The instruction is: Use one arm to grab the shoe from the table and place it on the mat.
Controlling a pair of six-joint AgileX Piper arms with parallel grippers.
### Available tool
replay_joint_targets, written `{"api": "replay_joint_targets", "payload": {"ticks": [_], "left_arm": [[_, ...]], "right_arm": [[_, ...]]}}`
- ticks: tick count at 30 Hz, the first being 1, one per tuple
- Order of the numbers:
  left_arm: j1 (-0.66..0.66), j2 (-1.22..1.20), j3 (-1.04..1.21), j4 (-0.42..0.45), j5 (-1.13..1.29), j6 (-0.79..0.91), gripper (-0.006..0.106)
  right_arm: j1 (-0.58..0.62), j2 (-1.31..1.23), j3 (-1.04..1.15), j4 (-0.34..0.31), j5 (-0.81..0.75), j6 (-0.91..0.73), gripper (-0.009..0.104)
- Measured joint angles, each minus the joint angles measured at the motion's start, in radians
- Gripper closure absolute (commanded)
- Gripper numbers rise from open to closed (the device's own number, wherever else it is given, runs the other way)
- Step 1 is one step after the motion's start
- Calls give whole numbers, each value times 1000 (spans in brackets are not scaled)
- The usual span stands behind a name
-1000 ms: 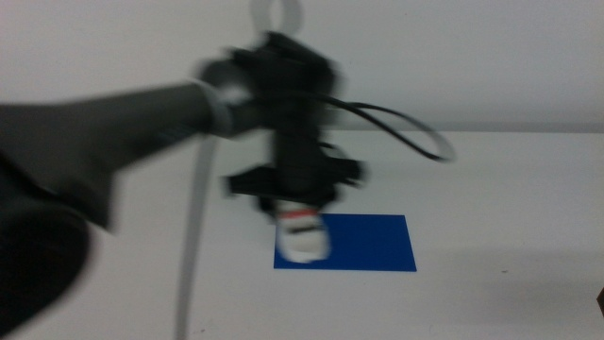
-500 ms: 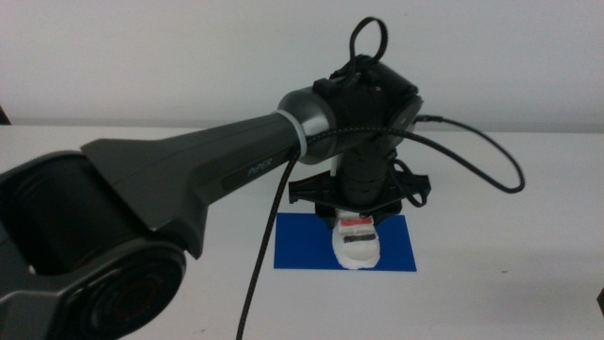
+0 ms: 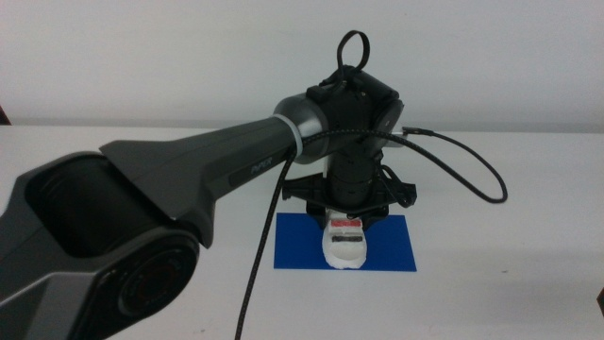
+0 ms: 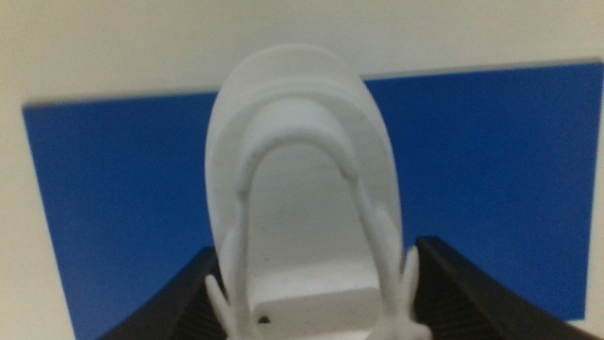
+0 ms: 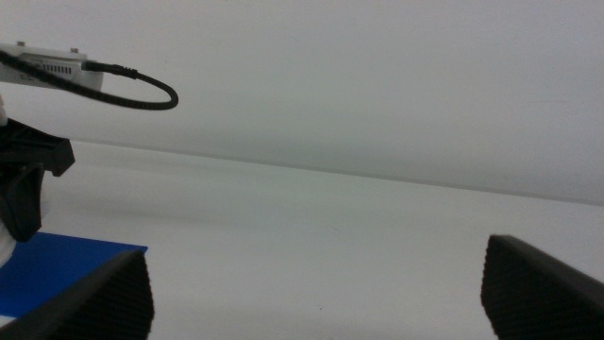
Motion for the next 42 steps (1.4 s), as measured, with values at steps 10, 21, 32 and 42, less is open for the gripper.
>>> {"api": "replay_joint_targets", "payload": {"ticks": [10,21,32,42], "left_arm": [[2,0,0,-58,2,911,102],[2,0,0,-166,4,1659,102],[13,32,0,-172,-2,1689,102],[13,32,4,-162,-33,1694,102]], "right_arm": [[0,0,0,0,0,0,2],[0,0,0,0,0,0,2],[0,0,0,0,0,0,2],[0,0,0,0,0,0,2]]}}
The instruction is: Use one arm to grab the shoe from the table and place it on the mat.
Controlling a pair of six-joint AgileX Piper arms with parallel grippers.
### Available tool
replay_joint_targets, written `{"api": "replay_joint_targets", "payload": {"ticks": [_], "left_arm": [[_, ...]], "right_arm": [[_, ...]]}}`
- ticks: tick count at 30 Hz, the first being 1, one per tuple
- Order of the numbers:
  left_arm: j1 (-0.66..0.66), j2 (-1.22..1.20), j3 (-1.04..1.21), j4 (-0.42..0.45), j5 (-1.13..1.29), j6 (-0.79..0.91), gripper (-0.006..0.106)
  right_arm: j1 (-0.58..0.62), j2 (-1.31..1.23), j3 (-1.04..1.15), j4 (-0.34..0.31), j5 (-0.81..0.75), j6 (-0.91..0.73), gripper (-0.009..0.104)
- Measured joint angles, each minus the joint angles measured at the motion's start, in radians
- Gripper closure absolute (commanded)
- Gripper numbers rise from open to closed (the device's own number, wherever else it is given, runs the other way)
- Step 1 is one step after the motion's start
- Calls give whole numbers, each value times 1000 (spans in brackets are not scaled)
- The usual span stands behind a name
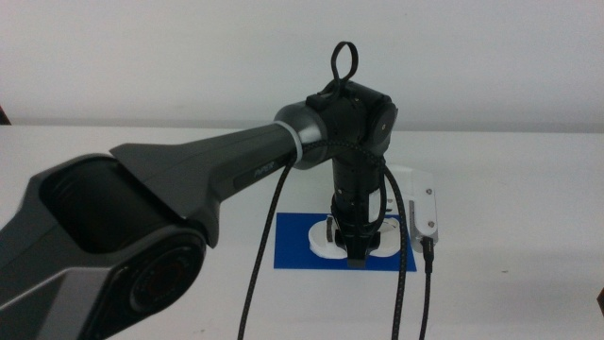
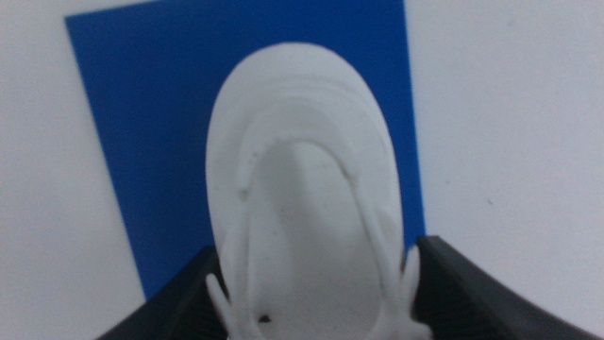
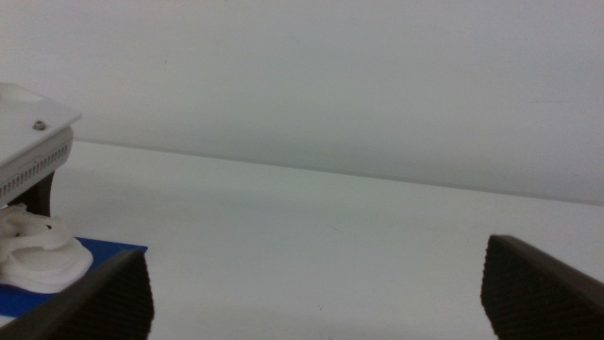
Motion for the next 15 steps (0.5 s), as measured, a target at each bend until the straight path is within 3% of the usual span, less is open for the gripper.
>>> {"api": "replay_joint_targets", "payload": {"ticks": [14,15], "left_arm": [[0,28,8,14,-21,2,100],[0,28,8,14,-19,2,30]], "right_arm": [[0,0,0,0,0,0,2],[0,0,0,0,0,0,2]]}}
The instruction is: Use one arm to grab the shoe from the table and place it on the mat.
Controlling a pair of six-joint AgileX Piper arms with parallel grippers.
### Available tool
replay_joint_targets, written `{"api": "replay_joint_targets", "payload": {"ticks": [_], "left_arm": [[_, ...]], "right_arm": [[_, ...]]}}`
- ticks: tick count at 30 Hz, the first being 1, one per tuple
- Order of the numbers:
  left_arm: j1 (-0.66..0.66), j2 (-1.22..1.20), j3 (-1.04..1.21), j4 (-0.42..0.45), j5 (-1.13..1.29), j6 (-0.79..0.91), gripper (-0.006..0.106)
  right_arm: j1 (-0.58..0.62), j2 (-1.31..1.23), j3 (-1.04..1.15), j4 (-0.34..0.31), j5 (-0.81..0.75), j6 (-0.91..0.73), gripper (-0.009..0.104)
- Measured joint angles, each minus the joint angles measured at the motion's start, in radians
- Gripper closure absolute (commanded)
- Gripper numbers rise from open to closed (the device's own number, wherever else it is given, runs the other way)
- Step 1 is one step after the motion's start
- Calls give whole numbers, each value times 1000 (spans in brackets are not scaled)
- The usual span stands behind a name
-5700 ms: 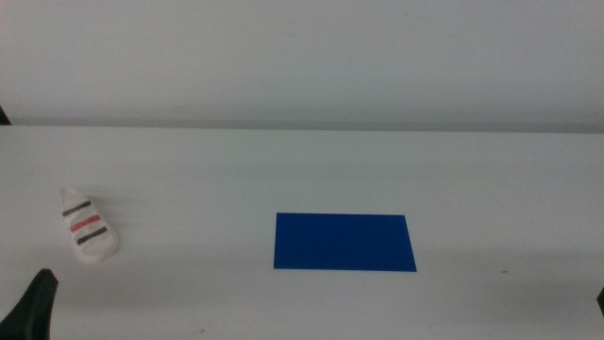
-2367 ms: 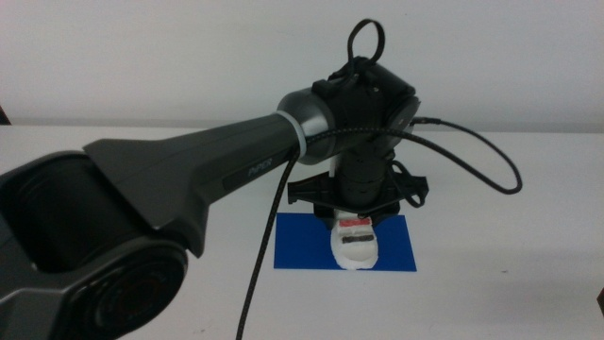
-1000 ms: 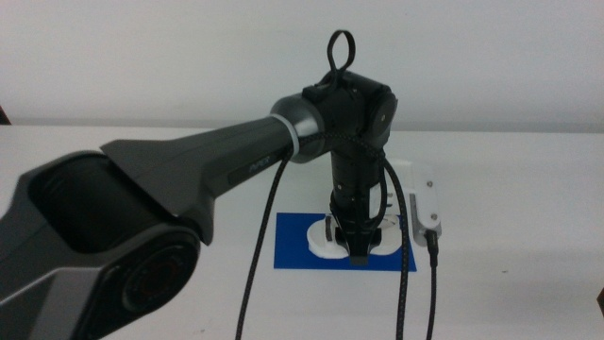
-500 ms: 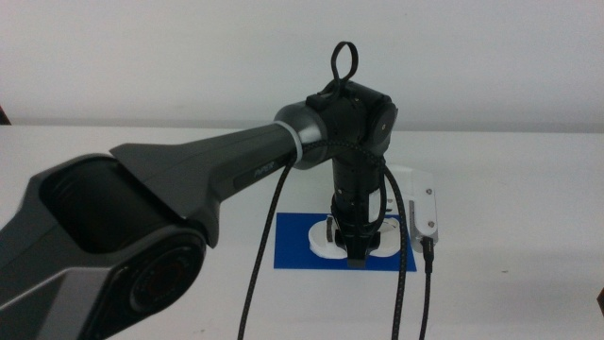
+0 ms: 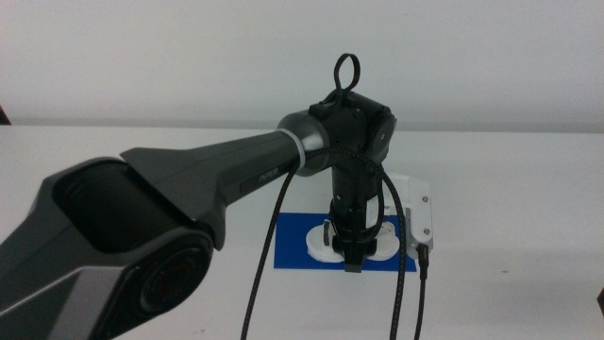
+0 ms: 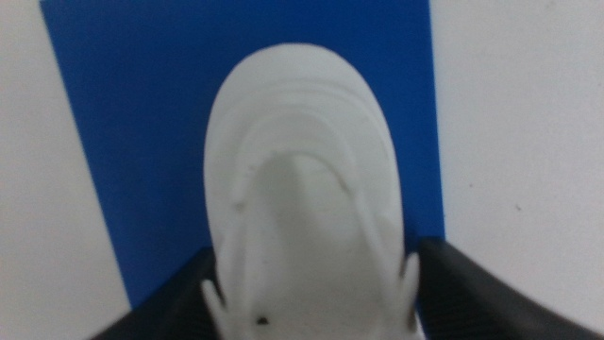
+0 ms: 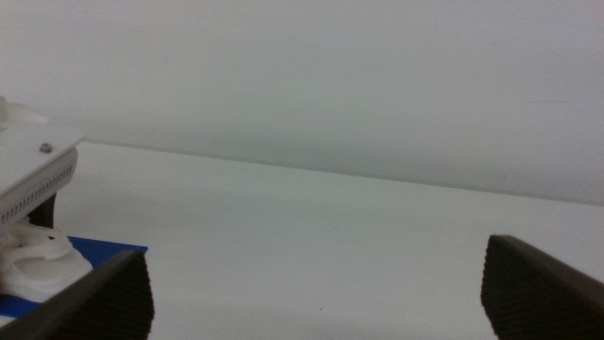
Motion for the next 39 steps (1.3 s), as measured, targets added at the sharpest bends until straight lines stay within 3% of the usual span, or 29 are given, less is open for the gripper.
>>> {"api": "replay_joint_targets", "payload": {"ticks": [3,8,13,19,30,39], "left_arm": [[0,7,-10,1,30,2,6],[0,-3,-99,10,52,-10,7],[1,-111,-176,31,54,-131,7],[81,-423,-135,45,54,-488,7],[348,-1118,477,123,43,-975,7],[369,-1581,990,232,-337,-1249,7]], "right_arm": [[0,0,0,0,0,0,2],[0,0,0,0,0,0,2],[0,0,0,0,0,0,2],[0,0,0,0,0,0,2],[0,0,0,0,0,0,2],[0,0,0,0,0,0,2]]}}
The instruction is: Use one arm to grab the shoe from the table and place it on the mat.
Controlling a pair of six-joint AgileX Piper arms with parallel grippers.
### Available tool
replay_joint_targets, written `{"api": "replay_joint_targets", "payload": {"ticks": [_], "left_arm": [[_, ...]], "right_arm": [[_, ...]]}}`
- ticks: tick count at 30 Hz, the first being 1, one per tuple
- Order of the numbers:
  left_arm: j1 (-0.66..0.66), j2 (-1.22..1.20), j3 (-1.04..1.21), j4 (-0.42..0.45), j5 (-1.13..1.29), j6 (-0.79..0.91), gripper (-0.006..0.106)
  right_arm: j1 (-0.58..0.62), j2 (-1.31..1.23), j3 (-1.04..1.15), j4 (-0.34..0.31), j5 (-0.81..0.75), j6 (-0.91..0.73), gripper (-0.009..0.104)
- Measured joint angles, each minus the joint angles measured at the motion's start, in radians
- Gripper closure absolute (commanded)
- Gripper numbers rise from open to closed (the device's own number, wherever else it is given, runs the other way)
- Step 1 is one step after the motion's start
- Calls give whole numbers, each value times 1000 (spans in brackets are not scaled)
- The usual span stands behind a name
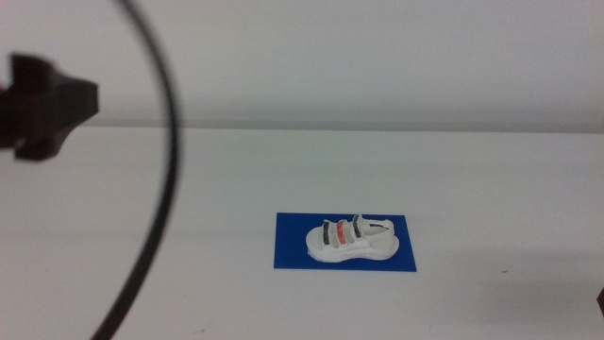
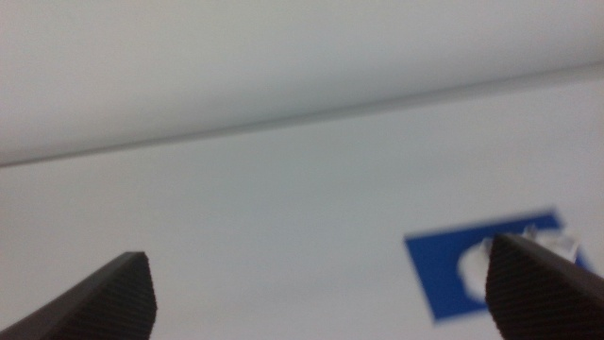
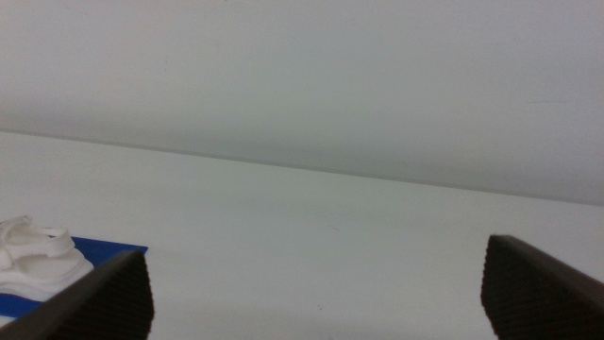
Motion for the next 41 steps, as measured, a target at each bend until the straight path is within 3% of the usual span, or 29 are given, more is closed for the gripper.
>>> {"api": "replay_joint_targets", "payload": {"ticks": [8,12,17,32,41], "left_arm": [[58,-260,449,80,-497,-180,7],[162,-366,656,-23,-670,-88,7],[274,-497,817,-63,-791,15,7],[326,-790,1006,-36,-771,58,7],[326,-798,1009,-47,-677,60,7]], "right_arm": [[0,0,0,0,0,0,2],[0,0,0,0,0,0,2],[0,0,0,0,0,0,2],[0,0,0,0,0,0,2],[0,0,0,0,0,0,2]]}}
